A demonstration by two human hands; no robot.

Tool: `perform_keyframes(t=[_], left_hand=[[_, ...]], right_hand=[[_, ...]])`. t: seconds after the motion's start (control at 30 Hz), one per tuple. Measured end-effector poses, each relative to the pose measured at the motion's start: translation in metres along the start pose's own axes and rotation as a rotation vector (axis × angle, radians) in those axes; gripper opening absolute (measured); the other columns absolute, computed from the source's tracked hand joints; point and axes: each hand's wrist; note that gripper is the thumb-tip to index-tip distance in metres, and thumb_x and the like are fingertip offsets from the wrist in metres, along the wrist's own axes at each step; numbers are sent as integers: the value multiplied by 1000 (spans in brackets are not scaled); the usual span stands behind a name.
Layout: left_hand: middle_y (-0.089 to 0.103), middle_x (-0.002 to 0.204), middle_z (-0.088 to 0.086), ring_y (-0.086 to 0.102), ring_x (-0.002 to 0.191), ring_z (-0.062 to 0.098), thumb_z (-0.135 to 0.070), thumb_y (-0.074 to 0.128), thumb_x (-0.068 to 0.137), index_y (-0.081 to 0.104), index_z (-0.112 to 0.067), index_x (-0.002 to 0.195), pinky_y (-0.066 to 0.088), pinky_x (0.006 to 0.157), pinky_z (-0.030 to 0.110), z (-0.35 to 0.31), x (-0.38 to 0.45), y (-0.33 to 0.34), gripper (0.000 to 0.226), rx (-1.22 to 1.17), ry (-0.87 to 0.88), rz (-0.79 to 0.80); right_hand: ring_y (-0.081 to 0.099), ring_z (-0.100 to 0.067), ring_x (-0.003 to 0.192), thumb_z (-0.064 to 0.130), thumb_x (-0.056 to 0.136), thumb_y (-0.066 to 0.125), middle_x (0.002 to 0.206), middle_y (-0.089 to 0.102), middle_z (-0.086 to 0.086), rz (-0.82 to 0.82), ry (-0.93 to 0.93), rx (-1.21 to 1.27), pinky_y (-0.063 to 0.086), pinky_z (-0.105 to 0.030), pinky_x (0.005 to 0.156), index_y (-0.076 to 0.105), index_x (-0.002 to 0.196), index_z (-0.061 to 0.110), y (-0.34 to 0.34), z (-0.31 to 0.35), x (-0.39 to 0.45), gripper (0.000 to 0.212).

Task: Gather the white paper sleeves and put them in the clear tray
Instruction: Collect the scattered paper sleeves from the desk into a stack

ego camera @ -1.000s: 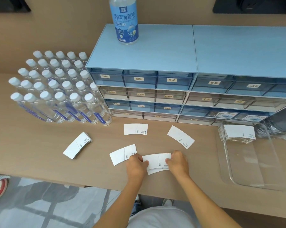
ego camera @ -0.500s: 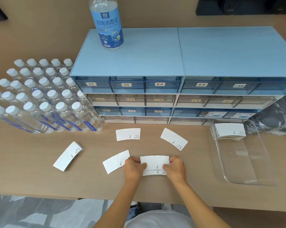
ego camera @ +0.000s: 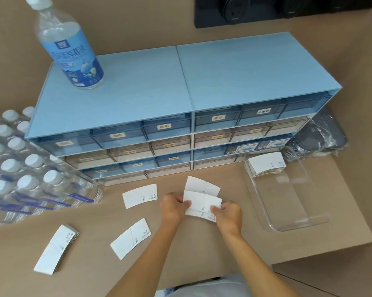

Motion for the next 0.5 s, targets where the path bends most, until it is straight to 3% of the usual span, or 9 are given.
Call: perform_keyframes(t=[0.13, 0.23, 0.33, 0.5], left_hand=[[73, 99, 10, 66, 88, 26, -16, 79, 79, 71, -4, 87, 49, 76, 29, -28, 23, 9, 17, 53, 23, 13], [71, 109, 16, 66, 103, 32, -18, 78, 81, 72, -1, 101, 55, 89, 37, -40, 38, 13, 27, 129, 21, 29], [69, 115, 17, 63, 111, 33, -19, 76, 82, 71, -1, 107, 54, 93, 40, -49, 47, 15, 31, 218, 20, 45], [72, 111, 15, 67, 104, 31, -18, 70, 83, 70, -5, 108, 58, 86, 38, -55, 51, 13, 28, 325, 4, 47]], right_hand=[[48, -16, 41, 16, 74, 75, 50, 55, -4, -53, 0, -30, 31, -21, 39, 54, 49, 8, -2, 17, 16, 33], [35, -11, 34, 16, 75, 70, 39, 39, 2, -62, 49, -48, 24, -22, 33, 42, 40, 12, 1, 22, 24, 45], [39, -17, 40, 17, 76, 69, 47, 45, -1, -61, 96, -38, 26, -23, 39, 43, 43, 13, 6, 23, 29, 42], [42, -22, 47, 15, 77, 69, 57, 51, -6, -48, 112, -15, 27, -22, 39, 44, 47, 14, 16, 23, 32, 39]])
Point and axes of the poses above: each hand's wrist, its own x-axis towards the middle knuckle, its own y-axis out of the palm, z = x × y
